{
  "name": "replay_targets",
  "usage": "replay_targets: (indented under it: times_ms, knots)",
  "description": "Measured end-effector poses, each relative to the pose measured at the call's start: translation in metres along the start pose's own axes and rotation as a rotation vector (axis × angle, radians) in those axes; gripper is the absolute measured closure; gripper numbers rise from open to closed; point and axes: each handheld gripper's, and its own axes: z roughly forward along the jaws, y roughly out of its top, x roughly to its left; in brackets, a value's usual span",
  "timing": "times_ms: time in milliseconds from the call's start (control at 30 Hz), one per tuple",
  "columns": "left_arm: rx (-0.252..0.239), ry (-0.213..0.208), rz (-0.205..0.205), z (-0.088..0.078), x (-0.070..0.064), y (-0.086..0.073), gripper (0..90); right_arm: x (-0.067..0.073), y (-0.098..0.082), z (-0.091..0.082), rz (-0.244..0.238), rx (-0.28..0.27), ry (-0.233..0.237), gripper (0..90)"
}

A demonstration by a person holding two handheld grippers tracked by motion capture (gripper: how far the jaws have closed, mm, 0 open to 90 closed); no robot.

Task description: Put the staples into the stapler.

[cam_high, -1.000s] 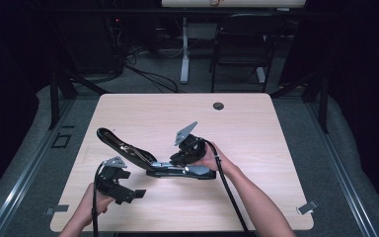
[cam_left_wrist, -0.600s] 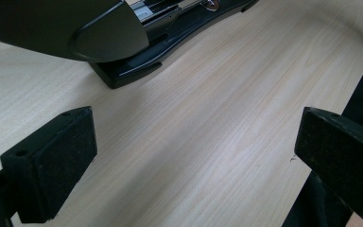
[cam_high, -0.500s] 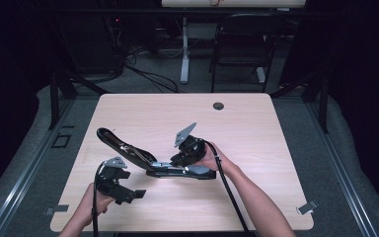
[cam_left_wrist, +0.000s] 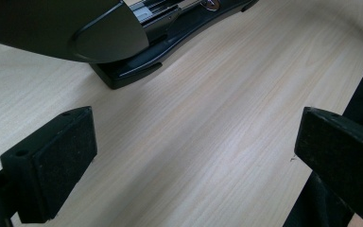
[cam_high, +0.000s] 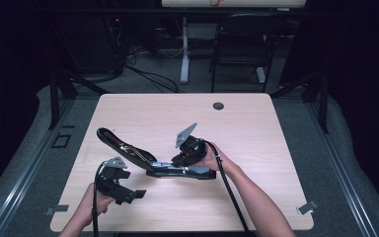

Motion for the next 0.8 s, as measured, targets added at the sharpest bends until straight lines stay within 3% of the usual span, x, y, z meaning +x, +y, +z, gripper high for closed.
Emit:
replay_targets:
  times_ms: [800]
  knots:
    - [-0.005,-0.003,0.001,0.0000,-0.0004,0.0003,0.0,-0.0003,-0.0021,-0.0041,0.001,0.020,0.000,77.2]
